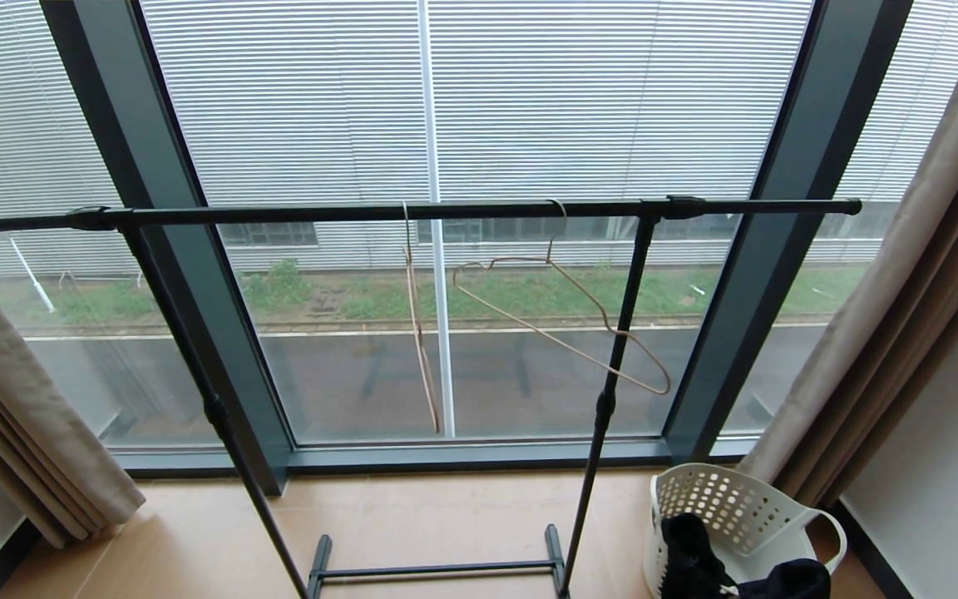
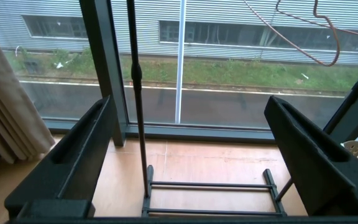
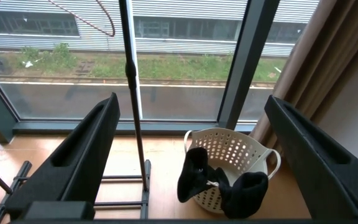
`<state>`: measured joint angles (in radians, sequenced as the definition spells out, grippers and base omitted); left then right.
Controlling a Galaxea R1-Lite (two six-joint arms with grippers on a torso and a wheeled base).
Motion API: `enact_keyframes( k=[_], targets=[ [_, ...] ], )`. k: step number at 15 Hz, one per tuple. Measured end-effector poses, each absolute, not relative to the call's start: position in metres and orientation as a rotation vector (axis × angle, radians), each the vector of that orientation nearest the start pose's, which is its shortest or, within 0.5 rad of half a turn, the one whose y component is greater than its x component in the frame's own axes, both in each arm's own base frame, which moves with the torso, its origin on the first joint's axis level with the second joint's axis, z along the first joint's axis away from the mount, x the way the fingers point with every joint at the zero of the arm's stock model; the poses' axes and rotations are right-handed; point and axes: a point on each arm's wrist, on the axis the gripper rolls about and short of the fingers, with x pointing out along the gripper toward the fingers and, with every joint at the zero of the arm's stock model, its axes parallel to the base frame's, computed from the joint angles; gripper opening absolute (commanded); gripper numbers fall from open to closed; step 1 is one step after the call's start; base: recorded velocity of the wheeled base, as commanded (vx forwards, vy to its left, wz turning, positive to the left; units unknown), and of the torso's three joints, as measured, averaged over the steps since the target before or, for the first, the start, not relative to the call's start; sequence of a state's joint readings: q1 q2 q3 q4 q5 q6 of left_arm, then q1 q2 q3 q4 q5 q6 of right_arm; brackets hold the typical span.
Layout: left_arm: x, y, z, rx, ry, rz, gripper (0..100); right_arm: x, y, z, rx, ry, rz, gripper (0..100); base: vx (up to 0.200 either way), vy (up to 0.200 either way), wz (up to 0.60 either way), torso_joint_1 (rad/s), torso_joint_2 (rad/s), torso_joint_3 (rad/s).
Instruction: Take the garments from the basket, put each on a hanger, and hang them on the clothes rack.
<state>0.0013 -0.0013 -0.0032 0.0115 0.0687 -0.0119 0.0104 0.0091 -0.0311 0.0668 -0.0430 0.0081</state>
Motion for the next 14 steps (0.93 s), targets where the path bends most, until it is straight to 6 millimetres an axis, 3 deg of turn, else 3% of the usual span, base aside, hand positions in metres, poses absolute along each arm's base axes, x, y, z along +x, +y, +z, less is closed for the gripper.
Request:
enact_keyframes(
  k=[8,14],
  targets=[
    [-0.0232,0.0015,0.0751,-0.021,0.007,0.07,100,-0.0246,-0.0012,0.0775,0.02,0.044,-0.033,100,0.0,0.0,0.0,-0.175,0.38,0.199],
    [-0.0233,0.0015,0.0753,-0.025,0.007,0.07,100,-0.0246,-0.0012,0.0774,0.024,0.043,-0.033,100,0.0,0.0,0.0,-0.242,0.54,0.287]
  ],
)
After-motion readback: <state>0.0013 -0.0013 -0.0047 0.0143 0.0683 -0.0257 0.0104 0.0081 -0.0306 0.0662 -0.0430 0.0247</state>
